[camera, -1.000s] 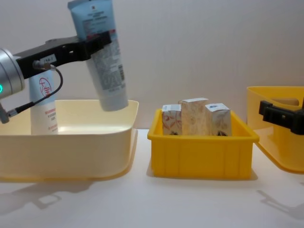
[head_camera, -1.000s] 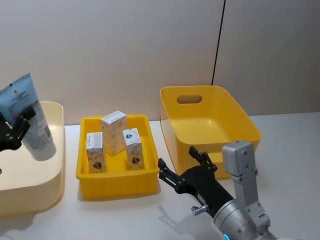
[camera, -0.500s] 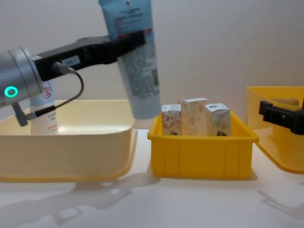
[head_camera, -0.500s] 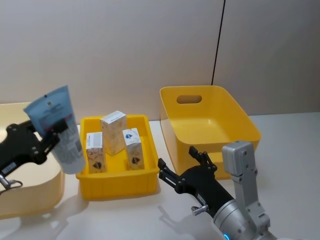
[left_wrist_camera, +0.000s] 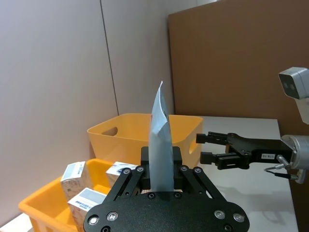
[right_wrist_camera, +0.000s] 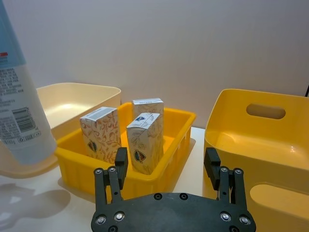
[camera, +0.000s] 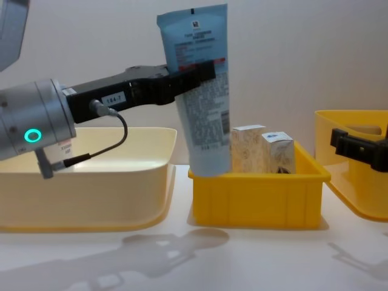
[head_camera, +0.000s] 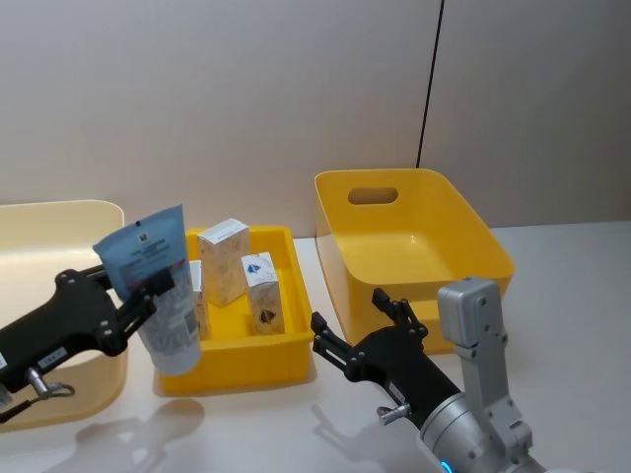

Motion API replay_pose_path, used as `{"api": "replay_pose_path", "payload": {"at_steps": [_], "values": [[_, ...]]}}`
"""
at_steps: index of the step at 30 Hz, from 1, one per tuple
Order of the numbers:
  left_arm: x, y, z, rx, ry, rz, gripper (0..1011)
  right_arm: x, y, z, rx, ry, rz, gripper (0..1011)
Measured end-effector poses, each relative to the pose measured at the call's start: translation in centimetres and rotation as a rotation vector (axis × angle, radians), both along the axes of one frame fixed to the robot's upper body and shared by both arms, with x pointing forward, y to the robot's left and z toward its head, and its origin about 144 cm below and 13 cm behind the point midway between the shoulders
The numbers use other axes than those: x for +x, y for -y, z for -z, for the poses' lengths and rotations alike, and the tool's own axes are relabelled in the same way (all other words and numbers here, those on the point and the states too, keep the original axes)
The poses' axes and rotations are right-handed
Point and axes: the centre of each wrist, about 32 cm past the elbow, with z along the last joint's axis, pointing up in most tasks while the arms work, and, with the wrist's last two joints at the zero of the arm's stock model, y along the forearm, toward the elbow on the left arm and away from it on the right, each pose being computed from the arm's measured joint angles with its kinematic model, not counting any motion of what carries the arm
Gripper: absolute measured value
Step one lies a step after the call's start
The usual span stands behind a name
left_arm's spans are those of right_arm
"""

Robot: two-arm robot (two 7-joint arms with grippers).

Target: Bimanual collaborative sorting of washing and personal care products

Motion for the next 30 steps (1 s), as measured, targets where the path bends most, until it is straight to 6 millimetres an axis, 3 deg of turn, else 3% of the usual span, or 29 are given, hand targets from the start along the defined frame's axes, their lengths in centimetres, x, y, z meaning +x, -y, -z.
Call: {"api": "replay_pose_path", "payload": {"at_steps": [12, 30], "values": [[0.0, 0.5, 0.3, 0.014, -0.003, 0.028, 236, 0.1, 0.1, -0.2, 0.007, -0.001, -0.057, 1001], [0.0, 0.7, 0.4, 0.021, -0.004, 0.040, 236, 1.5, -0.7, -1.1, 0.034, 0.004, -0.283, 1001]]}}
